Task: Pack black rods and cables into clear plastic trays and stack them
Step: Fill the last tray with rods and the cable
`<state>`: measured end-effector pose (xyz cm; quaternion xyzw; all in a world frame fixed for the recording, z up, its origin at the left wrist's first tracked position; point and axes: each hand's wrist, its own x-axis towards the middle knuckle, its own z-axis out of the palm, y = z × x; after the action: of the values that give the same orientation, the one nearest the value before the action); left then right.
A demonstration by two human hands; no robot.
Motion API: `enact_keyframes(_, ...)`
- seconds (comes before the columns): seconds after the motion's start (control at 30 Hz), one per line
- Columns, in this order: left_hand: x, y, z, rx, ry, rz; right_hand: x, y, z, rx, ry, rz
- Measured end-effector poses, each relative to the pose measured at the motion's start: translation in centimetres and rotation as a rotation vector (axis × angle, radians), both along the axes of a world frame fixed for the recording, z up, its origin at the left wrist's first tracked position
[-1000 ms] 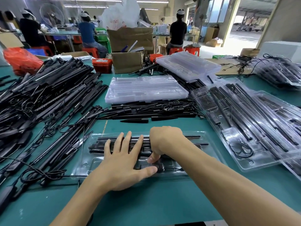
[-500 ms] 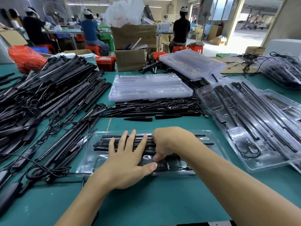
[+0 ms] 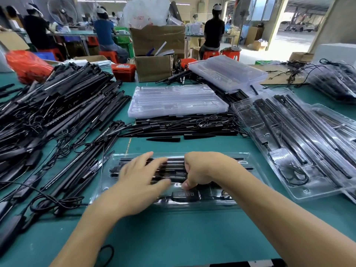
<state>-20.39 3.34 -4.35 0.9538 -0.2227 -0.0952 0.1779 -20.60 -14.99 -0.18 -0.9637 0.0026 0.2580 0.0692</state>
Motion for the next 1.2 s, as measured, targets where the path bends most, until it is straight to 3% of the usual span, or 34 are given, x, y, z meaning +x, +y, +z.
enact_keyframes(0.2,-2.3,7.5,1.1,0.272,0.047,0.123,0.0,-0.5,0.6,0.036,0.023,-0.003)
enact_keyframes(0.37,-3.2,10.7,-0.1,0.13,-0.068,0.175,0.8,-2.5,1.4,-0.043,0.007,0.015)
enact_keyframes(0.47,-2.4,11.4,-0.5,0.028,-0.144,0.175,1.2,-3.6,1.2,0.048,-0.01,-0.044)
enact_keyframes(0.63,-1.1,12.0,0.3,-0.179,-0.081,0.179,1.8,-4.2,0.3,0.093,-0.028,-0.044)
enact_keyframes(0.8,-0.4,11.7,1.2,-0.186,0.021,0.129,1.9,-4.9,-0.2,0.141,-0.041,-0.027)
enact_keyframes(0.9,-1.3,10.3,0.8,-0.086,-0.102,0.161,2.0,-5.1,-0.4,0.162,-0.047,-0.031)
enact_keyframes(1.03,-1.3,9.7,0.4,-0.254,-0.1,0.157,2.2,-5.3,-0.4,0.183,-0.043,-0.032)
enact_keyframes(1.2,-1.1,10.1,-0.4,-0.228,-0.165,0.037,2.5,-5.8,-0.4,0.242,-0.026,-0.057)
